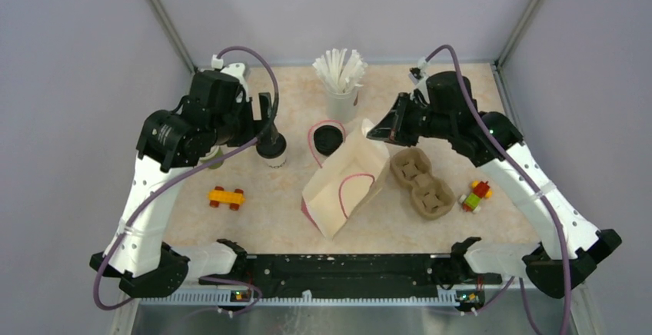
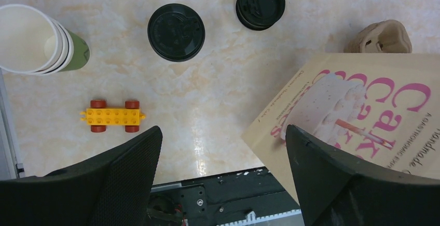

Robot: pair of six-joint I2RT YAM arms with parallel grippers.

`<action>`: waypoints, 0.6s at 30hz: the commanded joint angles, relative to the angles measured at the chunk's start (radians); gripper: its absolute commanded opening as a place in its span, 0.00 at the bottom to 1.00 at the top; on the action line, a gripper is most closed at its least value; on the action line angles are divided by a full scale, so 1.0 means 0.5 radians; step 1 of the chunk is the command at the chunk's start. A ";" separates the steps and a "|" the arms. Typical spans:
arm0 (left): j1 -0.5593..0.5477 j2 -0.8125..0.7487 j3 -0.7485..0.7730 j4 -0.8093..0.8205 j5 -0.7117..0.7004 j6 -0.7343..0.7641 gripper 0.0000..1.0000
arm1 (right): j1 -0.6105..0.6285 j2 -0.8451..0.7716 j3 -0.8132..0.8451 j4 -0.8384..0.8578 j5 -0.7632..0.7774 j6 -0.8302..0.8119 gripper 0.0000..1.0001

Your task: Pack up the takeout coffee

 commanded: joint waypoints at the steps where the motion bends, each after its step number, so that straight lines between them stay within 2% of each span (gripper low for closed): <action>1: 0.007 -0.028 0.028 0.017 -0.053 0.023 0.94 | 0.017 0.079 -0.022 0.113 0.057 -0.060 0.00; 7: 0.009 0.001 -0.064 0.034 -0.040 0.001 0.93 | 0.016 0.257 0.155 -0.209 0.296 -0.609 0.05; 9: 0.009 0.010 -0.093 0.051 -0.048 -0.013 0.93 | 0.015 0.284 0.171 -0.241 0.342 -0.758 0.05; 14: 0.014 0.054 -0.104 0.052 -0.083 -0.049 0.93 | 0.015 0.295 0.164 -0.261 0.416 -1.064 0.24; 18: 0.016 0.092 -0.117 0.090 -0.037 -0.059 0.93 | 0.017 0.305 0.159 -0.203 0.436 -1.191 0.24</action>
